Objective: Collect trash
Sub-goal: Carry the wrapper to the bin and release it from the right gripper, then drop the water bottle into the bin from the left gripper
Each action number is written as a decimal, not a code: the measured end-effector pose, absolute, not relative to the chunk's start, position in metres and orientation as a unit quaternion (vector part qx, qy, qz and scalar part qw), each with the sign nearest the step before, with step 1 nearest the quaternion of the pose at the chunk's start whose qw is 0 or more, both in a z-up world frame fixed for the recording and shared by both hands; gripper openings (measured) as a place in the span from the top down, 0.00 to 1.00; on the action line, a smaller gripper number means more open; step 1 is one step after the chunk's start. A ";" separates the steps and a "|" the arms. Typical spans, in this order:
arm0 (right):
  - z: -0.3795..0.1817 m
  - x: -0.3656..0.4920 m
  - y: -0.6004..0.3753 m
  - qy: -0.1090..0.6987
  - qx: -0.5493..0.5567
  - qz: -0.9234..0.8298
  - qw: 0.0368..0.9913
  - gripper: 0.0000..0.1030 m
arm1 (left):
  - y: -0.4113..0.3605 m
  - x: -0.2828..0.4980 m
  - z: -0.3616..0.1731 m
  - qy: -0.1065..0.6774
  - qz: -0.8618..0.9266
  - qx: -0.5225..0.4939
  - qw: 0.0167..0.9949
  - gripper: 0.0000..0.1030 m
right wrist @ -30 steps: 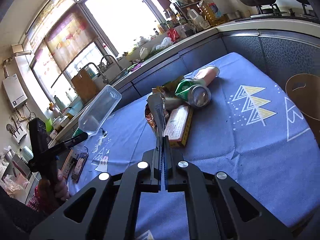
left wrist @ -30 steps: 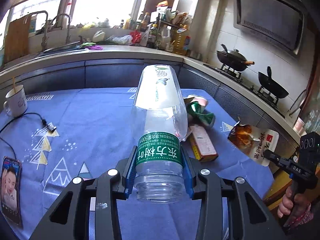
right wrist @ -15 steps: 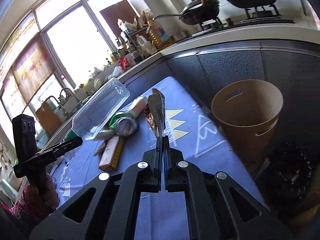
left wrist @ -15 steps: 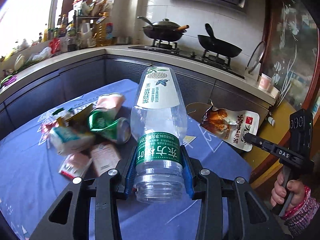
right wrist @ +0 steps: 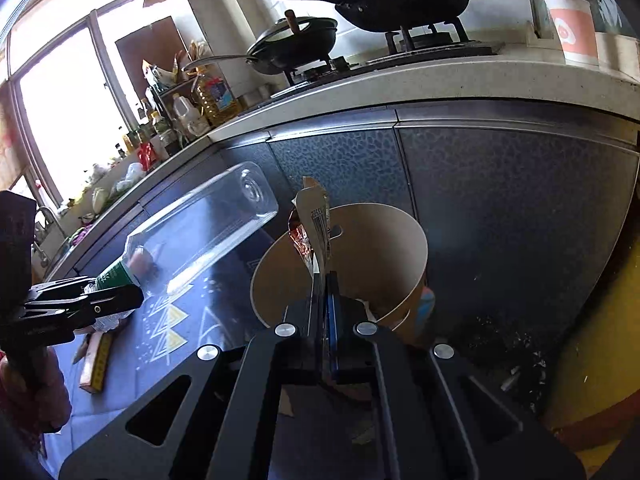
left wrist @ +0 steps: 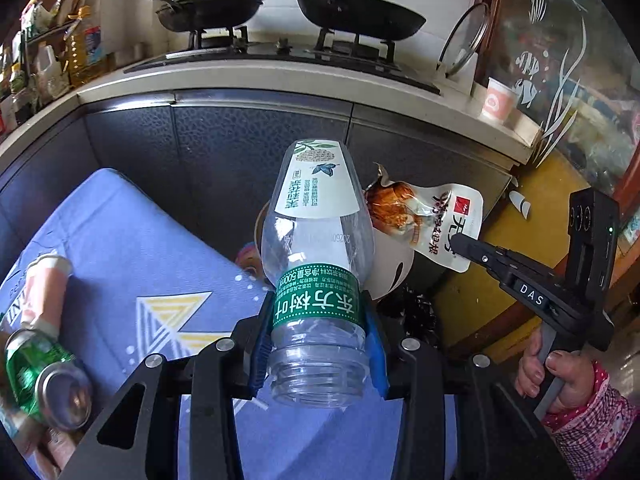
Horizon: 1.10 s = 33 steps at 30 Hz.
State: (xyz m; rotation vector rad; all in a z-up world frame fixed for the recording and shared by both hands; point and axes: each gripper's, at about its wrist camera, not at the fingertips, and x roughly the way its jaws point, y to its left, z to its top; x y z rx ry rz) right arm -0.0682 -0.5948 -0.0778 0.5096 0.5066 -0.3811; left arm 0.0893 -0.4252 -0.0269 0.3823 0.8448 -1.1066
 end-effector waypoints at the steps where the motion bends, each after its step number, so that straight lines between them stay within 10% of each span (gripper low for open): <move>1: -0.081 -0.062 -0.600 0.252 0.247 -0.184 0.917 0.93 | -0.436 0.093 -0.032 0.399 -0.504 0.178 0.745 0.59; 4: -0.084 -0.047 -0.611 0.256 0.241 -0.199 0.915 0.57 | -0.455 0.105 -0.035 0.414 -0.485 0.179 0.749 0.47; 33: -0.025 -0.091 -0.424 0.218 0.242 -0.126 0.937 0.57 | -0.233 0.066 0.025 0.288 -0.348 0.054 0.890 0.34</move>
